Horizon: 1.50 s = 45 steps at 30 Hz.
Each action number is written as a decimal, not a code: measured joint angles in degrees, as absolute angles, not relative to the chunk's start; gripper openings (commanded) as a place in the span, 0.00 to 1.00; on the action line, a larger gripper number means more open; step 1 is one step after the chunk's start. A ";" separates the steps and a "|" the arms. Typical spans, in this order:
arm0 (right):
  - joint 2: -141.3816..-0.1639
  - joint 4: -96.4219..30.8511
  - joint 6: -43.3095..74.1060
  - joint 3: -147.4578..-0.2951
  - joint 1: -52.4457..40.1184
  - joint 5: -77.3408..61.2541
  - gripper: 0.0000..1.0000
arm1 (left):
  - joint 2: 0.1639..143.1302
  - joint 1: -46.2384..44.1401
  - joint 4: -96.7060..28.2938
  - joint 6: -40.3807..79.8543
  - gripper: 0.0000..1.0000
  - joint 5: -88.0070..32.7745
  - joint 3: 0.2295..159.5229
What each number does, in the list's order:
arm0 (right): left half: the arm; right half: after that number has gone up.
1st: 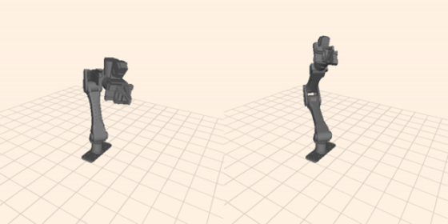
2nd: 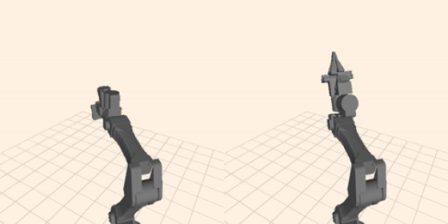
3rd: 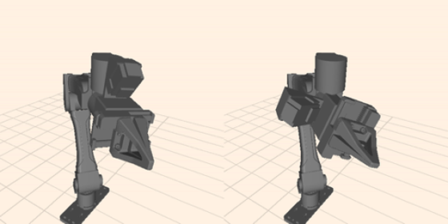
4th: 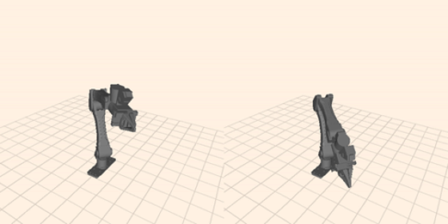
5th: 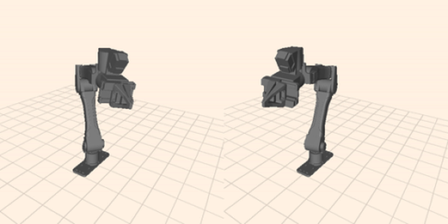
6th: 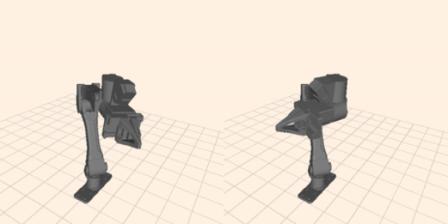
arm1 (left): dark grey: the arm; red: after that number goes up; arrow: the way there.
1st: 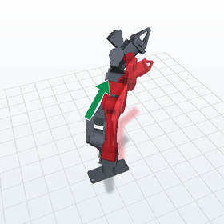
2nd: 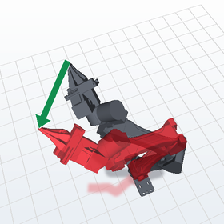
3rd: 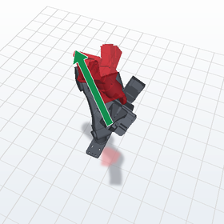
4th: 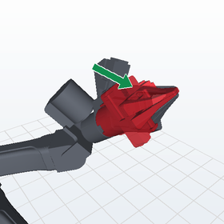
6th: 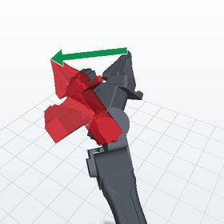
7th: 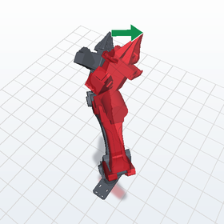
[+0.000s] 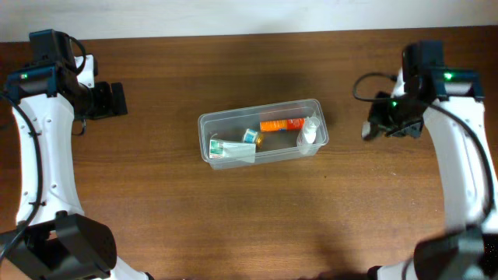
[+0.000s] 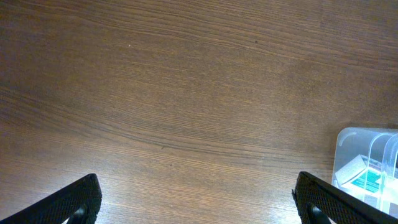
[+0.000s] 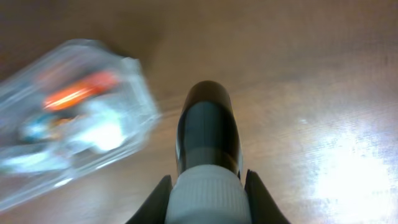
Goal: Pack container
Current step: 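Grasp the dark brown bottle with the right gripper, then place the brown bottle into the container and open right gripper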
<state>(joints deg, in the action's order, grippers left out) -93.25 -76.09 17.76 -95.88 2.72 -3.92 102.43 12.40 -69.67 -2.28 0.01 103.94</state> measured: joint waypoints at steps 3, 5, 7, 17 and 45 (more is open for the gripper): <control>-88.53 -77.62 17.54 -101.75 -2.94 -3.90 0.12 | 102.43 12.40 -69.67 -2.28 0.99 0.01 103.94; -85.84 -77.41 17.50 -103.46 -6.63 -3.79 0.12 | 102.43 12.40 -69.67 -2.28 0.99 0.01 103.94; -84.25 -76.51 17.50 -103.74 -10.85 -3.49 0.12 | 102.43 12.40 -69.65 -2.28 0.99 0.01 103.94; -96.36 -69.54 18.02 -101.93 -24.29 -0.58 0.12 | 102.43 12.40 -69.67 -2.28 0.99 0.01 103.94; -114.52 -61.71 23.83 -95.94 -24.75 -0.51 0.31 | 102.43 12.40 -69.67 -2.28 0.99 0.01 103.94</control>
<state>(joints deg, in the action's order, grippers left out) -114.52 -61.71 23.83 -95.94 -24.75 -0.51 102.43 12.40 -69.67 -2.28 0.01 103.94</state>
